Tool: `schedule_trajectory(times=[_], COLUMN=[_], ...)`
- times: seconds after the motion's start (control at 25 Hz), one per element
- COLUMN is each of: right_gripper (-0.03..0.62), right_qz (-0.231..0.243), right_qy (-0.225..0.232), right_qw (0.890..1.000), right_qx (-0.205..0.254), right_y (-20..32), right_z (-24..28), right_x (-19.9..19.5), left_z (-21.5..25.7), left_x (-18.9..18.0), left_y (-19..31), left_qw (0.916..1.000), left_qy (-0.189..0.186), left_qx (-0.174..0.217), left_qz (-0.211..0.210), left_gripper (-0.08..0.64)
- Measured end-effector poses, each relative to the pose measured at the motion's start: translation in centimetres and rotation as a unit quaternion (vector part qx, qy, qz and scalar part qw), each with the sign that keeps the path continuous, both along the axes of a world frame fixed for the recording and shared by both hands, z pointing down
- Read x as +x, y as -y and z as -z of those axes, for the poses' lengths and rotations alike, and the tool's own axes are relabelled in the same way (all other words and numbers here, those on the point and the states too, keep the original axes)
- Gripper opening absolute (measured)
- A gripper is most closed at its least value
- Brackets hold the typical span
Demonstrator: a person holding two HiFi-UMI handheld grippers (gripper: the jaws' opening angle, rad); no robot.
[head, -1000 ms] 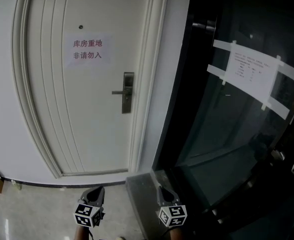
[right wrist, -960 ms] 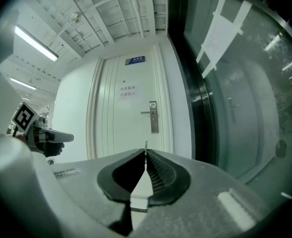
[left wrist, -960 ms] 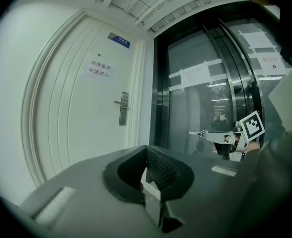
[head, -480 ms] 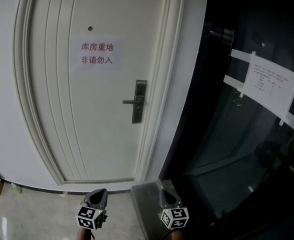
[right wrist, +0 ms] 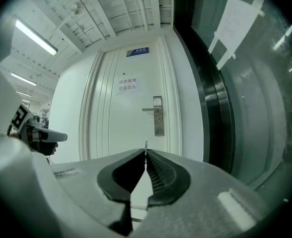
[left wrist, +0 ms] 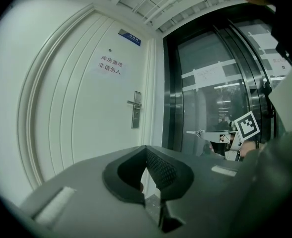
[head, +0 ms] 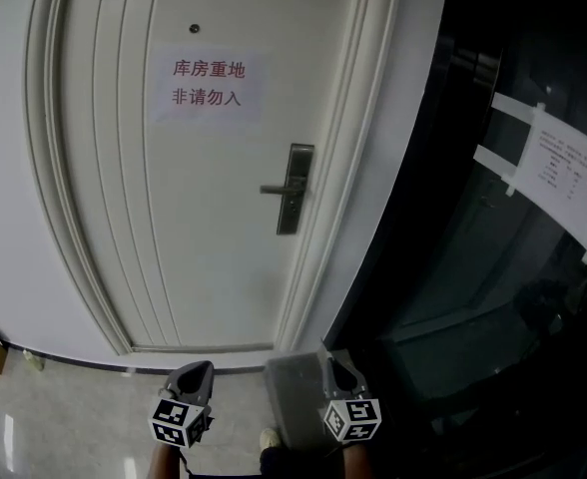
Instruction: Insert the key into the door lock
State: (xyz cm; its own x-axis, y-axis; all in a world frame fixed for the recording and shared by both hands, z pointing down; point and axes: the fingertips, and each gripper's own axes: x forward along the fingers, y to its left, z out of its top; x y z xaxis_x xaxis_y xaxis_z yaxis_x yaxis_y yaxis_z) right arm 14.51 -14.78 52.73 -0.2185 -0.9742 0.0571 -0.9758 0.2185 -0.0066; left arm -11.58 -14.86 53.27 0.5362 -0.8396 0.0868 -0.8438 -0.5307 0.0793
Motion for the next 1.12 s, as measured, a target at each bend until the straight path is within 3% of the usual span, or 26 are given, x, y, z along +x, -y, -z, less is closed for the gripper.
schedule_trajectory(times=[0.88, 1.12], right_gripper=[0.011, 0.011], right_qz=[0.027, 0.029], right_qy=[-0.029, -0.074], right_qw=[0.999, 0.995], right_qx=[0.034, 0.06], right_y=[20.2, 24.4], right_z=[3.4, 5.6], right_x=[0.7, 0.4], left_z=[0.7, 0.6], left_x=[-0.6, -1.1], left_y=[16.0, 19.2], left_qw=[0.9992, 0.9988], left_qy=[-0.002, -0.007], left_qx=[0.003, -0.002], left_qz=[0.039, 0.049], left_gripper=[0.002, 0.002])
